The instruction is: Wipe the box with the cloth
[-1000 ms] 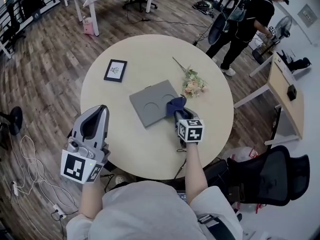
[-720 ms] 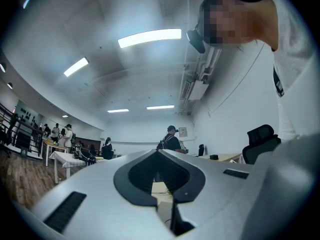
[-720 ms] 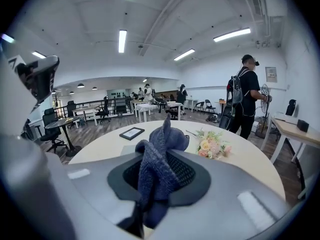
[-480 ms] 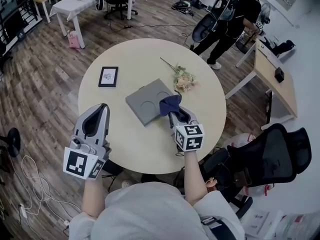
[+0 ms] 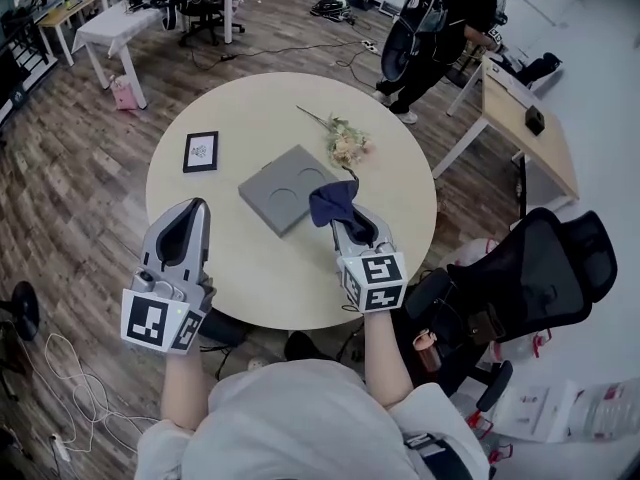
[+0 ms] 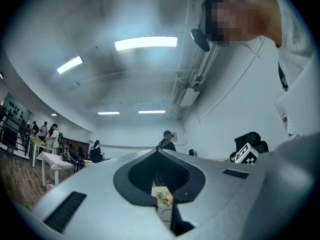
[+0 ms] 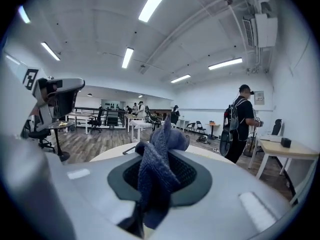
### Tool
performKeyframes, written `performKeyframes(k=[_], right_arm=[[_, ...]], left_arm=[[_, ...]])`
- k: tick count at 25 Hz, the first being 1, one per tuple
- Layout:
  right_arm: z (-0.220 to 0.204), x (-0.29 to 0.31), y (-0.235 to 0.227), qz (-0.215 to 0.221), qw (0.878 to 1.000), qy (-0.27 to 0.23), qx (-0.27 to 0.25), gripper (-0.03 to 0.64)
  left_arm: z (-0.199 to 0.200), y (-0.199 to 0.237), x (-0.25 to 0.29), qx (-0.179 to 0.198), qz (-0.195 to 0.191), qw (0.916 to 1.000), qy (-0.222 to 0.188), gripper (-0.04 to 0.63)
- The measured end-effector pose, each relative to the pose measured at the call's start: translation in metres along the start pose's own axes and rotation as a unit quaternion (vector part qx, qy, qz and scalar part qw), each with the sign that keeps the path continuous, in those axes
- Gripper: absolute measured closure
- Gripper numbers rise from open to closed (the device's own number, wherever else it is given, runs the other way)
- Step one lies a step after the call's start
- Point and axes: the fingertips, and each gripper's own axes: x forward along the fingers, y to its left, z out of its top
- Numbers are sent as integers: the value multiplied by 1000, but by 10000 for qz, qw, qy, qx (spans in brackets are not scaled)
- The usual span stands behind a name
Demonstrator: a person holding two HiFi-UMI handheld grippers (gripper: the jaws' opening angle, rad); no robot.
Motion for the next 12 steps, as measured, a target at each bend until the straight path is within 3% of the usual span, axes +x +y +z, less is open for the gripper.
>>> performKeyframes(k=[12], right_arm=[[46,-67,20,-492,9960,-737,-149,534]], left_arm=[[18,-13,-21,2,-305,9994,-177,592]])
